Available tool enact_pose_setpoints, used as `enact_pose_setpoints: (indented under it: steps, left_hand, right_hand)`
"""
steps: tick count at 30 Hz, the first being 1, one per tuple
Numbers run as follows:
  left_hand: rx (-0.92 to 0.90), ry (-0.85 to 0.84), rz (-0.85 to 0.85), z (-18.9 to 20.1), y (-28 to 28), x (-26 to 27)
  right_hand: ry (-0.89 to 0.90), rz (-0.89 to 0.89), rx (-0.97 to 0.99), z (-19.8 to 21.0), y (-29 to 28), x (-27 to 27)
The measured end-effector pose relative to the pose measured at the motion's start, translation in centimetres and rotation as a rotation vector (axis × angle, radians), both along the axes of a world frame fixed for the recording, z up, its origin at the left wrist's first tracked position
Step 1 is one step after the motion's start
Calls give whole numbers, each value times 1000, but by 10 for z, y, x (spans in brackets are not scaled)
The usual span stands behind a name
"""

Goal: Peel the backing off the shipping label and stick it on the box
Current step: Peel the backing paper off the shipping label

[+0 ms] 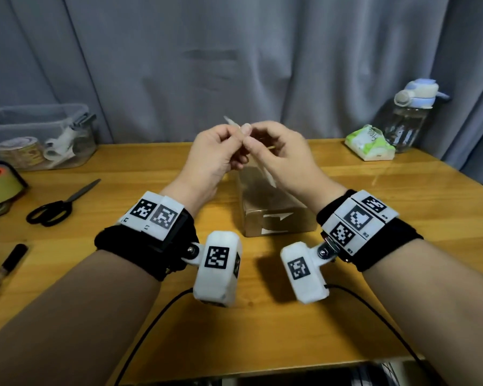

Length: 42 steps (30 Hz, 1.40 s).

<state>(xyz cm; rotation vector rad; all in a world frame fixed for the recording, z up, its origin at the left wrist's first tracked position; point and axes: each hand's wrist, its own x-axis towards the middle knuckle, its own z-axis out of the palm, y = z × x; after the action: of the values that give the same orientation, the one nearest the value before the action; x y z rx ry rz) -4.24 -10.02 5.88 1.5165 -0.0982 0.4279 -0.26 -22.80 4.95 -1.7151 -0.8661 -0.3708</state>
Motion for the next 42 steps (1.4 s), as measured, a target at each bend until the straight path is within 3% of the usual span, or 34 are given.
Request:
enact_pose_setpoints:
  steps: [2,7,23,28,33,42]
  left_hand:
    - [-36,-22,-24,-1,-4,1]
    - [-19,-42,-75,-3,-2,1]
    - [57,-70,14,-4,-2,-5]
    - [-11,-54,50,-2,-4,-7]
    - [-7,-33,65,-2,-4,-9]
    - [-31,2,104,-3,-5,-7]
  right_hand:
    - [123,122,116,1,0,-4]
    - [274,175,154,2,-8,-1]
    - [189,117,95,-1,-4,2]
    - [146,124,59,-1,-5,1]
    - [228,184,86,-4,-5,2]
    - [122,142,72,-6,-7,6]
